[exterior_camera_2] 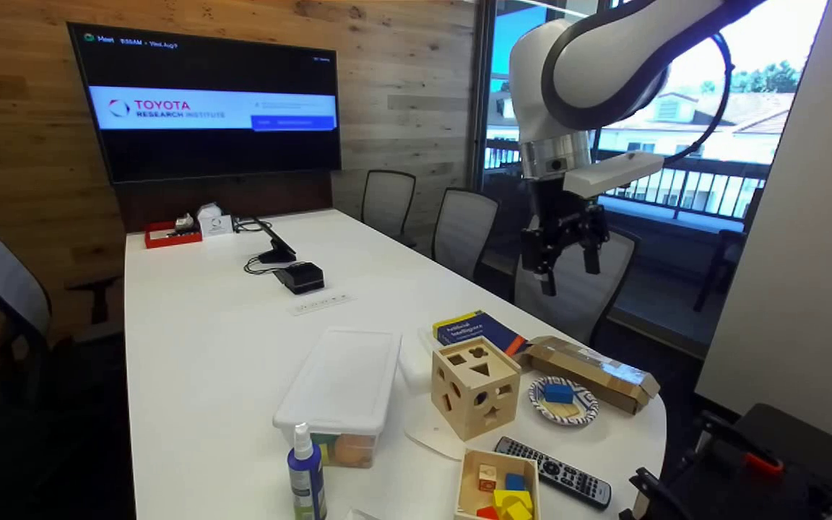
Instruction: Open the wooden box
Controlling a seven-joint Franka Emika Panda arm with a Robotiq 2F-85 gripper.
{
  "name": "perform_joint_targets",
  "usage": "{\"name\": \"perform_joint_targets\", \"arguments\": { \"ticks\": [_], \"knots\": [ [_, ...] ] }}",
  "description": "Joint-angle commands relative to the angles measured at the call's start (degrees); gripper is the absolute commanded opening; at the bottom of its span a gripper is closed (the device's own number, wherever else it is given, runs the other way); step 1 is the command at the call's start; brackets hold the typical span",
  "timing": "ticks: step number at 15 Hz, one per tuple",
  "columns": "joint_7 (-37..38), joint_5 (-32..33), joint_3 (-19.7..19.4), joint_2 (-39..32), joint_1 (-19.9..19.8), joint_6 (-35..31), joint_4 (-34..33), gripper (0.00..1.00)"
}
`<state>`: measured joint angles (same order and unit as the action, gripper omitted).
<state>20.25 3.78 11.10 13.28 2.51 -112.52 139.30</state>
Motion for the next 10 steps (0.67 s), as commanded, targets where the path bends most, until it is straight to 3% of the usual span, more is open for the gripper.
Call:
{"name": "perform_joint_targets", "arguments": {
  "ticks": [1, 3, 7, 10],
  "knots": [
    [-5.0, 5.1, -2.9, -12.0, -0.8, -4.0, -8.0, 1.00],
    [-8.8, 6.6, -4.8, -16.9, -0.7, -8.5, -11.0, 1.00],
    [-15.6, 3.6, -7.1, -23.5, -0.4, -18.8, -12.9, 1.00],
    [-15.6, 1.0, -7.3, -27.4, -0.2, -24.9, -12.7, 1.00]
  ]
}}
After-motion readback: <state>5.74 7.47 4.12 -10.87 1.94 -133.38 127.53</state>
